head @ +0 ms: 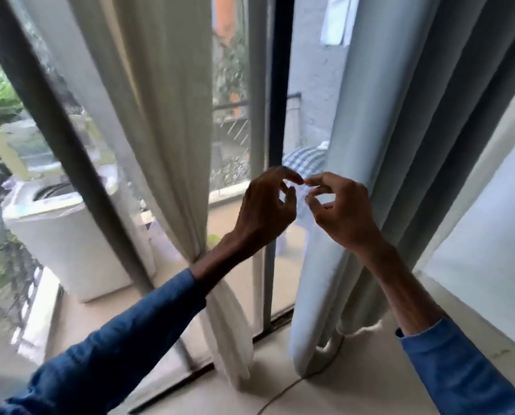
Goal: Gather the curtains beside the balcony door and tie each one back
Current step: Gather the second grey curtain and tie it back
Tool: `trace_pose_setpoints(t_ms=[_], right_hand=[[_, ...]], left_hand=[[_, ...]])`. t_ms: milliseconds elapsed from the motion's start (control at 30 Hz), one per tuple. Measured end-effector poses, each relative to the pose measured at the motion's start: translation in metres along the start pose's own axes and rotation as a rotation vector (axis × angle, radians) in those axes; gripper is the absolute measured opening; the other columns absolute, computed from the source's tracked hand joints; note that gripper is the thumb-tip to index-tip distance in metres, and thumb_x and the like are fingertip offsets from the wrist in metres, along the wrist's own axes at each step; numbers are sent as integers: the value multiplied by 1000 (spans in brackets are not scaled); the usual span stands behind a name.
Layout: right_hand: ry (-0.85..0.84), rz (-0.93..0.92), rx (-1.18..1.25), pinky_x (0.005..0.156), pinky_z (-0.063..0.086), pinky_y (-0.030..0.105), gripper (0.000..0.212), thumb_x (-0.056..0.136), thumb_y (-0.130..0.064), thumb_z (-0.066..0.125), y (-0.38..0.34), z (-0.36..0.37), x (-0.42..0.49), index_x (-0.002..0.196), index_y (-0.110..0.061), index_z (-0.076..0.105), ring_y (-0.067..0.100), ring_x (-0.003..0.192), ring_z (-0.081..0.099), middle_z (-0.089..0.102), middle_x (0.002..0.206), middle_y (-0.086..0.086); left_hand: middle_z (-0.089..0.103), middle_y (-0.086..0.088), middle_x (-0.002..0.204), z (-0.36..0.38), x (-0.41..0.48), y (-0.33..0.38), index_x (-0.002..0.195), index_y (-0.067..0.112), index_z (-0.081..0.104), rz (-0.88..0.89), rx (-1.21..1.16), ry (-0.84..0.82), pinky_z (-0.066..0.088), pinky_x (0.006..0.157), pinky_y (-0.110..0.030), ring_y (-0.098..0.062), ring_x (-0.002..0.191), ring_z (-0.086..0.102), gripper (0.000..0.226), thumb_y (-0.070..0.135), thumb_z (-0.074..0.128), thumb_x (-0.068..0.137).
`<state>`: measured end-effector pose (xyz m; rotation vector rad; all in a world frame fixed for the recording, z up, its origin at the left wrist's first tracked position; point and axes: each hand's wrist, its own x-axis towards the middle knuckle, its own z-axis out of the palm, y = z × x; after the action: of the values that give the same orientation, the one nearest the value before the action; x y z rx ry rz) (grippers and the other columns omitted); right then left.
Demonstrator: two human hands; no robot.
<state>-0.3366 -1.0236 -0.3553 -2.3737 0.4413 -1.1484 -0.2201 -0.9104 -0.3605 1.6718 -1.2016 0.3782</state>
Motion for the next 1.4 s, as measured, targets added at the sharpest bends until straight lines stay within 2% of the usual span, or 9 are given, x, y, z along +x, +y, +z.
trace_pose_setpoints(t_ms=[67,200,333,400,567,700,867,1033,1400], right_hand=[[68,-46,-14,68,63,32,24,86,-12,68,-2,-41,32,109,-11,73,6,88,73,77,103,-3],[187,-161,-42,67,54,6,23,90,-12,70,-9,-119,97,112,-10,73,6,89,69,74,107,-6],[371,-312,-69,70,52,6,19,90,-11,67,-6,-188,156,106,-16,74,5,83,69,74,101,-6],[452,-408,-61,72,55,11,20,89,-9,66,3,-219,187,107,-15,73,4,84,68,73,101,-8],[573,-571,-51,75,60,42,23,84,-8,64,38,-289,272,106,-12,69,14,89,68,72,102,-4],[615,-618,-51,77,58,49,26,79,-13,58,55,-324,330,102,-10,69,20,87,67,71,96,0],[627,-607,-59,85,54,46,35,76,-19,60,58,-348,388,108,-5,65,29,93,65,70,100,6],[561,-440,-33,100,37,30,49,86,-30,69,47,-366,436,128,-9,55,29,120,53,61,121,8],[536,-289,-5,109,37,37,80,89,-50,71,34,-371,520,142,2,42,35,133,47,51,142,19]], left_hand=[[70,5,95,9,46,32,97,12,68,140,-37,40,52,64,-22,-6,73,63,16,3,61,86],[65,3,102,22,132,96,105,11,63,351,-64,57,56,56,-24,-11,83,62,19,19,68,89],[63,5,108,30,215,153,111,13,60,508,34,200,55,68,-23,-9,90,58,32,36,68,91],[62,4,111,37,255,178,115,11,58,558,72,286,54,77,-25,-9,95,56,37,38,69,91],[58,-3,120,57,332,231,123,9,53,587,206,462,47,91,-34,-21,107,54,48,33,70,85],[54,-3,120,60,376,258,121,11,53,581,359,586,44,89,-34,-22,111,50,47,31,66,81],[50,-12,128,41,429,282,127,7,50,613,622,716,43,90,-35,-30,112,48,58,27,67,74],[46,-13,129,18,481,315,127,10,47,545,775,743,48,82,-43,-33,114,46,63,28,71,72],[35,-20,137,0,559,338,133,7,36,451,861,731,56,83,-49,-39,117,52,71,18,76,76]])
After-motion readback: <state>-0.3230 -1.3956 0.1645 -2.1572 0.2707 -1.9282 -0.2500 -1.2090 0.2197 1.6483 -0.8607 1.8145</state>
